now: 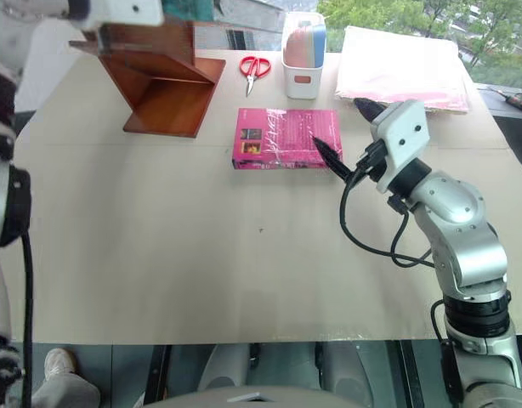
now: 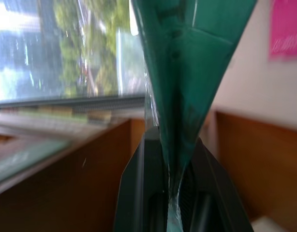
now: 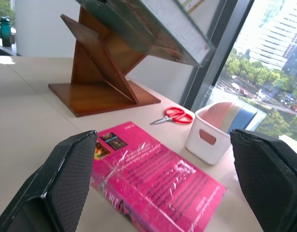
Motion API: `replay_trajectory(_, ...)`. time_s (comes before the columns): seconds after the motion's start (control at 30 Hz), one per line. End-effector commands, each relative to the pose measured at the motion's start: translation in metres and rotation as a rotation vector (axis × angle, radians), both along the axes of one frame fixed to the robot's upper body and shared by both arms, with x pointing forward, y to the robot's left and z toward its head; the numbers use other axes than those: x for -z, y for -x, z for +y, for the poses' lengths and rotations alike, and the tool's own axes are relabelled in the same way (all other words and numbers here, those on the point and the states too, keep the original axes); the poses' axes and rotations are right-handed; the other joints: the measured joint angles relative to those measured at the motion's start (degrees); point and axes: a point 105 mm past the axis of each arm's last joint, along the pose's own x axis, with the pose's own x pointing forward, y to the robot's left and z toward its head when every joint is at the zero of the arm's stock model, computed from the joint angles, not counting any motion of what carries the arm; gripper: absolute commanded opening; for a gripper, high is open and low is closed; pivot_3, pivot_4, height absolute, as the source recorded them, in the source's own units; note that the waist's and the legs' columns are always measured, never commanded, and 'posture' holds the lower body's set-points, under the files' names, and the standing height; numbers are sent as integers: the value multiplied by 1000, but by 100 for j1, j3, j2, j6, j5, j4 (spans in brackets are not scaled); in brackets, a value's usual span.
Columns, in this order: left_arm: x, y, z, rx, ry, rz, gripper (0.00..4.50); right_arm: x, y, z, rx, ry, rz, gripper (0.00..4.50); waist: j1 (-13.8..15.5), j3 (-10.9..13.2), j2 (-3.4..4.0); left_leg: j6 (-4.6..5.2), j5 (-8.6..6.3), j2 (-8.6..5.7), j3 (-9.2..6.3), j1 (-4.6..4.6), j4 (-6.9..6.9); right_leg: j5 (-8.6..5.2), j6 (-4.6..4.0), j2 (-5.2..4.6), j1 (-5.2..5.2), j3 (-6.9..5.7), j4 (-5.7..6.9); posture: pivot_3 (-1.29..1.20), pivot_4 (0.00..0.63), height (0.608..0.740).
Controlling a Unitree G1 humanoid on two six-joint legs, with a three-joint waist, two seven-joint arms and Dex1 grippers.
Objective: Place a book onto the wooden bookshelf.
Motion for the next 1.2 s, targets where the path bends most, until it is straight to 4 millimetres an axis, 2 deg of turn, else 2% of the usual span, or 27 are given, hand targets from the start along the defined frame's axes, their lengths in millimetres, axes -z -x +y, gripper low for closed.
replay_trajectory(0.03, -11, 0, 17, -81, -53, -44, 48, -16, 7, -2, 12, -28, -78, 4500, -4, 0, 0, 0, 0, 0, 3, 0, -1, -1, 1, 0, -1, 2, 2, 0, 150, 740)
replay_trajectory(0.17, -3, -1, 35, -167, -130, -6, 48, -24, 11, -2, 7, -32, -135, 4500, -21, 3, 0, 1, -1, 2, 3, 1, 2, -1, 2, 1, -3, 2, 14, 0, 150, 740)
replay_trajectory(0.23, -2, -1, 37, -178, -99, 12, 48, -27, 12, -3, 1, -30, -149, 4500, -21, 5, -2, 1, 0, 2, 3, 0, 5, -1, 2, 0, -3, 2, 16, 0, 150, 740)
replay_trajectory(0.43, 10, -2, 66, -314, -110, 23, 48, -41, 24, -3, -76, 18, -194, 4500, -9, 7, -5, -13, 8, 2, 4, -2, 7, 0, 2, -1, -2, 1, 16, 0, 150, 740)
replay_trajectory(0.6, 30, -8, 73, -351, -97, 61, 48, -43, 31, 5, -174, 35, -195, 4500, -108, 8, -6, -13, 8, 4, 5, 4, 8, 0, 2, 1, -2, 4, 27, 0, 150, 740)
replay_trajectory(0.8, 37, -9, 79, -389, -79, 77, 48, -44, 32, 9, -220, 54, -190, 4500, -176, 8, -6, -15, 10, 4, 8, 9, 15, 0, 2, 1, -2, 8, 41, 0, 150, 740)
replay_trajectory(0.87, 37, -8, 83, -403, -69, 76, 858, -43, 33, 9, -233, 63, -182, 4500, -176, 8, -6, -15, 10, 4, 8, 10, 15, 0, 2, 1, -2, 8, 45, 0, 150, 740)
replay_trajectory(0.93, 36, -6, 86, -408, -56, 76, 1372, -41, 36, 9, -254, 69, -173, 4500, -176, 8, -6, -15, 10, 4, 14, 15, 15, 0, 2, 1, -2, 14, 50, 0, 150, 740)
replay_trajectory(0.97, 36, -6, 87, -407, -48, 75, 1970, -41, 37, 10, -265, 69, -169, 4500, -176, 8, -6, -15, 10, 4, 15, 18, 15, 0, 2, 1, -2, 15, 57, 0, 150, 740)
replay_trajectory(1.03, 33, -5, 88, -400, -21, 57, 2598, -41, 39, 11, -284, 68, -169, 4500, -169, 8, -6, -15, 10, 5, 15, 22, 17, 0, 2, 1, -2, 15, 65, 0, 150, 740)
replay_trajectory(1.07, 31, -4, 89, -398, -11, 46, 3182, -41, 39, 12, -294, 63, -171, 4500, -161, 8, -6, -15, 10, 5, 15, 22, 19, -1, 2, 1, -2, 15, 68, 0, 150, 740)
replay_trajectory(1.1, 28, -3, 90, -393, 3, 27, 3418, -42, 41, 12, -303, 60, -176, 4500, -157, 8, -6, -14, 10, 5, 14, 22, 24, 0, 2, 1, -3, 15, 74, 0, 150, 740)
replay_trajectory(1.17, 24, 0, 92, -383, 24, 20, 4457, -44, 42, 13, -316, 50, -184, 4500, -149, 8, -6, -9, 7, 5, 14, 21, 36, -1, 2, 1, -2, 15, 87, 0, 150, 740)
replay_trajectory(1.2, 24, 1, 93, -380, 28, 26, 4457, -44, 43, 12, -319, 47, -186, 4500, -146, 8, -6, -4, 4, 5, 14, 21, 42, -1, 2, 0, -2, 15, 93, 0, 150, 740)
